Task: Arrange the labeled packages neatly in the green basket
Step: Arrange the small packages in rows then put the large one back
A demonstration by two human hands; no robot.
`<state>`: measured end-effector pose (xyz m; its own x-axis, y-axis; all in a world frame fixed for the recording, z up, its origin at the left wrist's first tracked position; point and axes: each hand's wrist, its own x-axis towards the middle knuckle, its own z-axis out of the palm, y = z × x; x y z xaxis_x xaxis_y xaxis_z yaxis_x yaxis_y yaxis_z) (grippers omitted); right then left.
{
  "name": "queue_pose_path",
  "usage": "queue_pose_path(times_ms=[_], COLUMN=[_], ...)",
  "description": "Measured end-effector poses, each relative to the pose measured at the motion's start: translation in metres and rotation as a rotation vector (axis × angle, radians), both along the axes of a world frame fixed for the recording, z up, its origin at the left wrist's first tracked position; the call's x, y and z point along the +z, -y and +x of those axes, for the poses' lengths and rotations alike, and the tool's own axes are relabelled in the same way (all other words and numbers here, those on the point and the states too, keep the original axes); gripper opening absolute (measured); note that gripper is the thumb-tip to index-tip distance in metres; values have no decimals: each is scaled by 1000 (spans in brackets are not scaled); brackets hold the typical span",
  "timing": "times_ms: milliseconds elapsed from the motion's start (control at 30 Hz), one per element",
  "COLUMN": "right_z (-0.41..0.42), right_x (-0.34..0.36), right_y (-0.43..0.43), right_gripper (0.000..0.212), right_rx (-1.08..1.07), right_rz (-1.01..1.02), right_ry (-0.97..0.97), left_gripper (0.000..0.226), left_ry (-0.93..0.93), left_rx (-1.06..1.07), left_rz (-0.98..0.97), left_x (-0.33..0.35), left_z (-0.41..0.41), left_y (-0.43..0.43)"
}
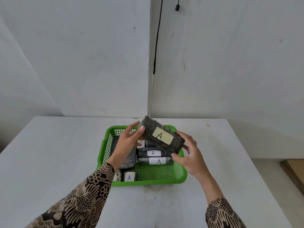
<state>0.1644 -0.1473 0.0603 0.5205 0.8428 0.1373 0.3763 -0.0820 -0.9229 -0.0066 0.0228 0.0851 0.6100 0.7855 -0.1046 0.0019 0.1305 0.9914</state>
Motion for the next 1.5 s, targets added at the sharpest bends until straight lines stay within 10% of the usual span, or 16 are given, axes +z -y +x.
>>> queue_pose_path(times_ms=[467,667,1500], right_z=[-26,-33,-37], right_x=[-60,-67,-76], right_y=[6,6,10], right_gripper=[41,35,25], right_rx=[-296,-315,-274], right_rz=[-156,-143,-178], right_ry=[38,136,331], left_gripper=[39,32,11], left_ry=[-685,-1026,-688], left_rx=[-147,-248,61], left_rz=[-5,390,568], left_x=[-69,-86,-103], left_z=[-18,-10,-56], left_y=[24,33,4])
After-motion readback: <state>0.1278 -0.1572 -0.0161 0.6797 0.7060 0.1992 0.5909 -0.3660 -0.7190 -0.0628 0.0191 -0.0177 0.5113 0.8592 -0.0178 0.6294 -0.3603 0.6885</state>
